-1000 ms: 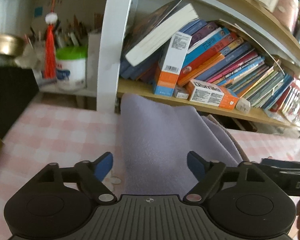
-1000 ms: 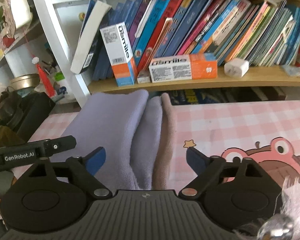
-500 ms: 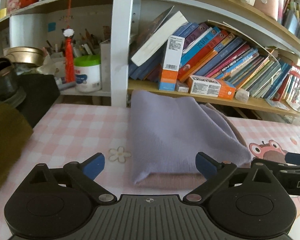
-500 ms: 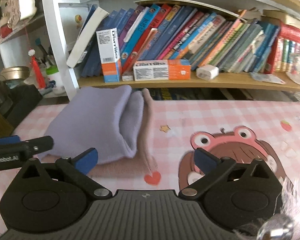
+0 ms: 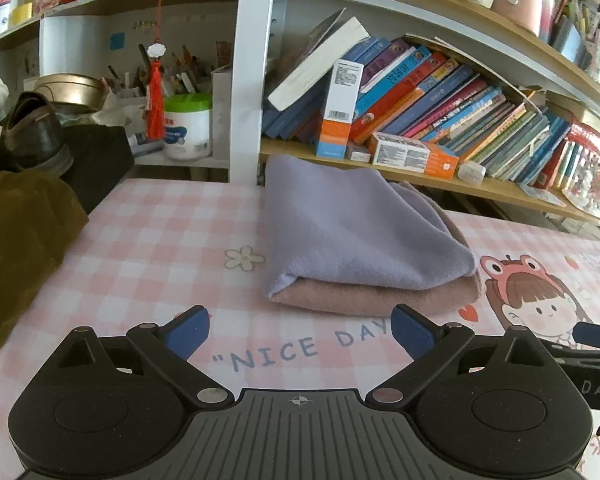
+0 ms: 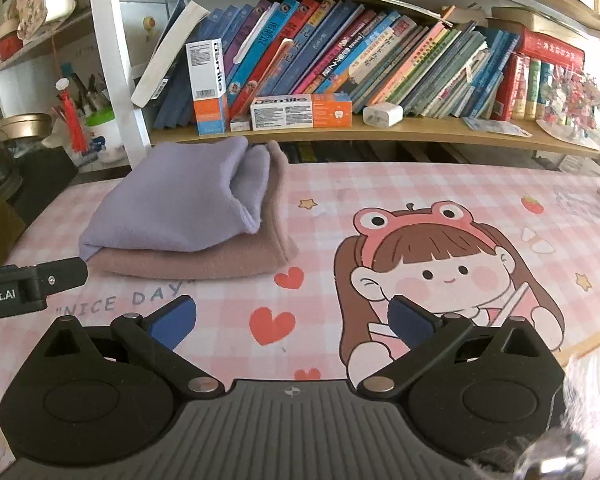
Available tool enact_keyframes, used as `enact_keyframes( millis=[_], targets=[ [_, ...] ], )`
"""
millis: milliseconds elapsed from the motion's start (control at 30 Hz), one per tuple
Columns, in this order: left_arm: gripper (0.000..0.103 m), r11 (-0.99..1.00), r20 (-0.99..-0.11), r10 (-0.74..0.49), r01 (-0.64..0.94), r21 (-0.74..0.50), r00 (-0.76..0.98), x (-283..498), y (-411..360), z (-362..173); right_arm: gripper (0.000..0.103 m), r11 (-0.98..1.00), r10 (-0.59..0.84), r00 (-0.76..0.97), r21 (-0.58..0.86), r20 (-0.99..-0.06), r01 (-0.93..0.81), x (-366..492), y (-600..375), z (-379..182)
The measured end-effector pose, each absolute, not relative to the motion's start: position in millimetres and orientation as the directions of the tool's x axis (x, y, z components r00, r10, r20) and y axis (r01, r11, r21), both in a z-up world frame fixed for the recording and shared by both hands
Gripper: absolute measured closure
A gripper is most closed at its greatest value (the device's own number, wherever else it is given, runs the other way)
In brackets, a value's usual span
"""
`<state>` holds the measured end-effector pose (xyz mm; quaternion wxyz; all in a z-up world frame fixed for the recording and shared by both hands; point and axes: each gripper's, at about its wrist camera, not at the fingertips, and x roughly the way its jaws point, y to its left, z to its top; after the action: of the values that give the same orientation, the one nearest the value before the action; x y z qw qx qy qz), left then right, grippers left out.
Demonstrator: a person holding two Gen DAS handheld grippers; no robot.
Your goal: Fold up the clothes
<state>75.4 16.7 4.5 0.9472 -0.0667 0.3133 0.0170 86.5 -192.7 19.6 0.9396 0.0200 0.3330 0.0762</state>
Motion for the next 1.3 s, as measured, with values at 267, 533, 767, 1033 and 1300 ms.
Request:
enact_keyframes(
  millis=[267,533,767,1033,1300],
  targets=[
    [0.004,0.989,-0.594,-0.028,-0.065,-0.134,0.804,72.4,18.2,6.6,0.000,0.987,0.156,0.766,0.078,-0.624,-0.138,84.1,-190.8,22.2],
    [0.004,0.989,-0.602,-0.013,-0.079,-0.126,0.798,71.8,19.6,5.5,0.000,0.987,0.158,0.754,0.076,-0.637,-0.143,86.5,-186.5,20.4],
    [0.000,0.992,-0.607,0.010,-0.084,-0.094,0.794,71.8,18.4,3.3,0.000,0.987,0.157,0.747,0.075,-0.646,-0.142,87.7,-184.2,18.9],
    [0.000,0.991,-0.617,-0.011,-0.075,-0.112,0.787,73.6,18.9,2.5,0.000,0.987,0.156,0.742,0.073,-0.652,-0.144,89.3,-182.5,17.0],
    [0.000,0.991,-0.619,-0.005,-0.078,-0.107,0.785,75.1,22.4,-0.5,0.000,0.989,0.145,0.740,0.070,-0.657,-0.131,90.2,-181.8,15.4]
  ],
)
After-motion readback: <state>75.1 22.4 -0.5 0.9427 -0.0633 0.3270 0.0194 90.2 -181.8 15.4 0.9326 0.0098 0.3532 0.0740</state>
